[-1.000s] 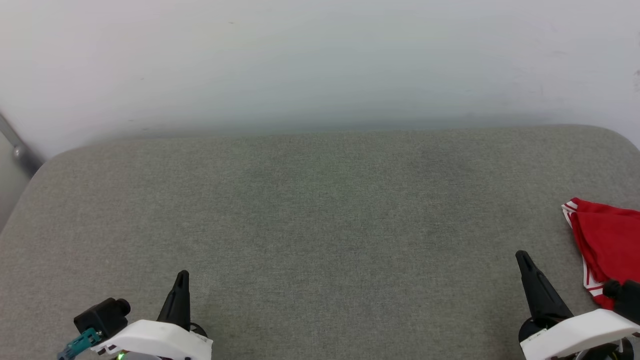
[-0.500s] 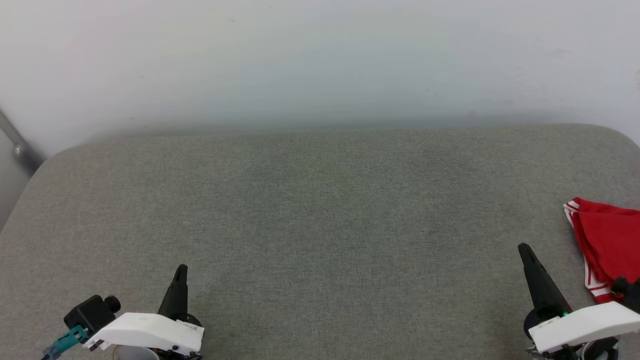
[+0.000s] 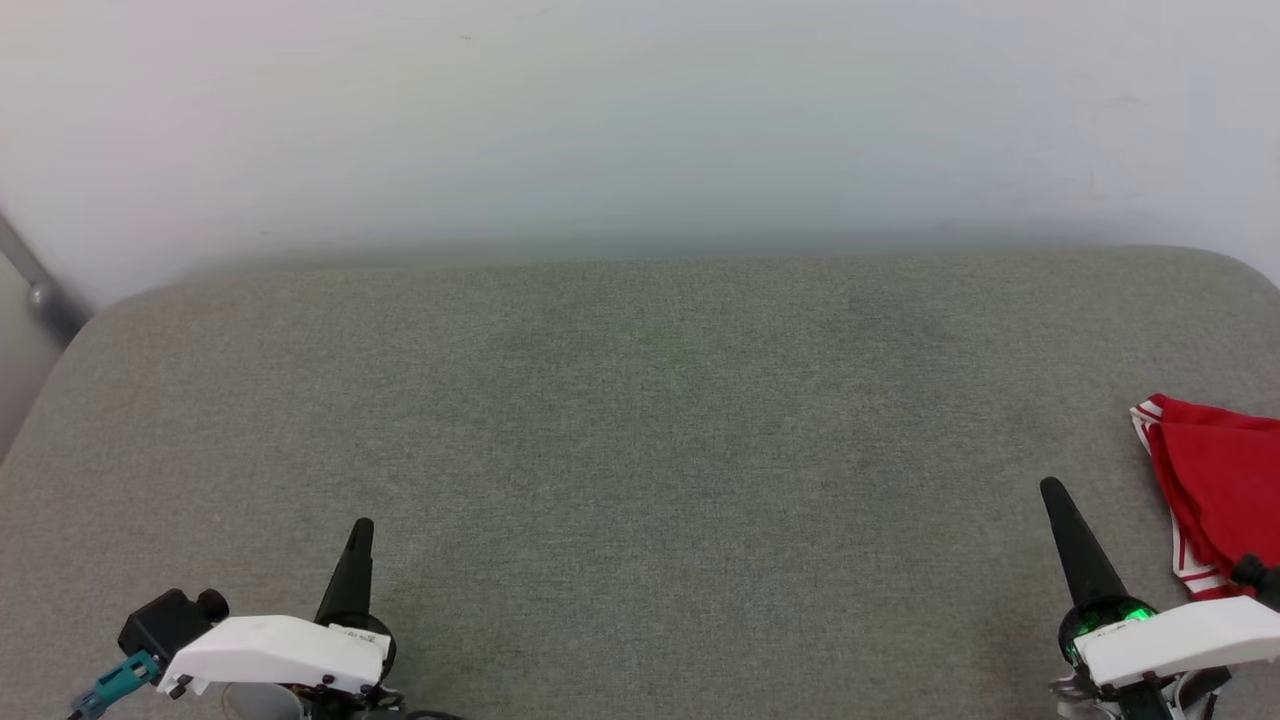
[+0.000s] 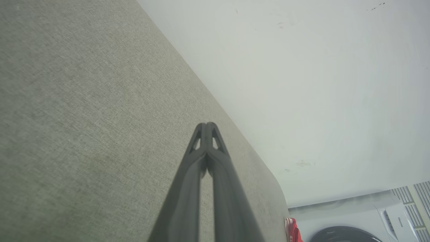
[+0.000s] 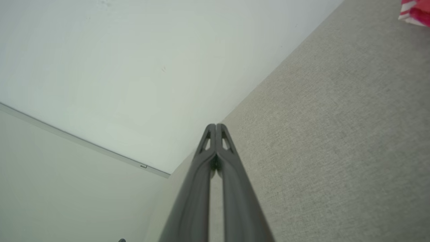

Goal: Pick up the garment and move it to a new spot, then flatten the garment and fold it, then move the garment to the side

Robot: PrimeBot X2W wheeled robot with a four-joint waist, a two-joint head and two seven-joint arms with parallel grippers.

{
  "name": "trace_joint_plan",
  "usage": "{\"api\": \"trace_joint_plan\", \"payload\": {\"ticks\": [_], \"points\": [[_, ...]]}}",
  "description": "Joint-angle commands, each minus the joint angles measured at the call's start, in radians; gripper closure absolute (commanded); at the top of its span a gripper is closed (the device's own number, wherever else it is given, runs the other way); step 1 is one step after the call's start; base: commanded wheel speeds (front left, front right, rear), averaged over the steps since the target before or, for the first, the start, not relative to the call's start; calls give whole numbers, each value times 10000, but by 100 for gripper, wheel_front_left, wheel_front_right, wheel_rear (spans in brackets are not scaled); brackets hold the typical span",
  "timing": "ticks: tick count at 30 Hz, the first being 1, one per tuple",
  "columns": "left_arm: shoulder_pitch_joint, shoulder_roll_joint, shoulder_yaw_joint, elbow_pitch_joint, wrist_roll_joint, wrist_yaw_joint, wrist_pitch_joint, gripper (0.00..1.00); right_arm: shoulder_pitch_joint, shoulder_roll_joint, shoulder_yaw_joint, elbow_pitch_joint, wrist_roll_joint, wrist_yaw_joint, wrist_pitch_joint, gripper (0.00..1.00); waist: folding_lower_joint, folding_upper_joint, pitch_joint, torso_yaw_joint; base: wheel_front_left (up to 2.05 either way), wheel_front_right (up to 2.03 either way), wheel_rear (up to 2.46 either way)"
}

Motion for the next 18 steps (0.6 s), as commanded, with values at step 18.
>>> {"api": "trace_joint_plan", "payload": {"ticks": [18], "points": [[-447, -296, 604, 93, -1581, -421, 513, 100, -565, 59, -151, 470, 2031, -1, 51, 100, -1, 0, 54, 35, 0, 0, 0]]}}
